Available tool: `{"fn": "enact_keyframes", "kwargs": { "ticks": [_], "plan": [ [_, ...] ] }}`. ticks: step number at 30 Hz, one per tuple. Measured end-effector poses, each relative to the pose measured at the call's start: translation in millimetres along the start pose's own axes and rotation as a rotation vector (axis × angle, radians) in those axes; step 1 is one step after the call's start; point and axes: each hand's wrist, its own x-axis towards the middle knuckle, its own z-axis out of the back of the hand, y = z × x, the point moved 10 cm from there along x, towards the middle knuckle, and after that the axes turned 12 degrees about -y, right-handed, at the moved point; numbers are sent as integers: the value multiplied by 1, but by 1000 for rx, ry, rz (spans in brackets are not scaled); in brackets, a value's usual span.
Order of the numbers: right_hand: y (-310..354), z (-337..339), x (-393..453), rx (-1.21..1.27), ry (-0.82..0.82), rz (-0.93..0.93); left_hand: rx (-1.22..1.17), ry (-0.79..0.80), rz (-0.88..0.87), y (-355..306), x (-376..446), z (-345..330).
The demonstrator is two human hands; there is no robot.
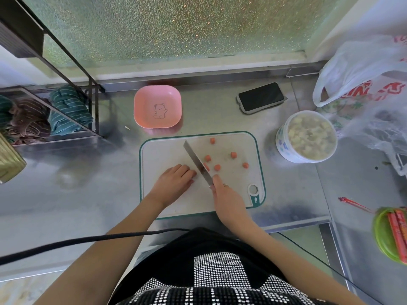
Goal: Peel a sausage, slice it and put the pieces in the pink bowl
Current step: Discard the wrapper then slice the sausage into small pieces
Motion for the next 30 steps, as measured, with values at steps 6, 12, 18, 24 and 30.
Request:
{"fn": "enact_keyframes", "kwargs": {
  "ticks": [6,12,18,24,30],
  "plan": [
    [9,-9,-4,13,40,45,24,71,34,-1,1,-4],
    [9,-16,-4,-8,73,44,8,97,76,2,0,-5],
    [11,-15,-5,-15,91,38,-4,73,64,-2,2,-1],
    [12,-25,-4,-207,104,108,9,55,75,0,-1,-3],
    [11,-26,-1,-223,127,98,4,55,112,5,-3,-7]
  ]
}}
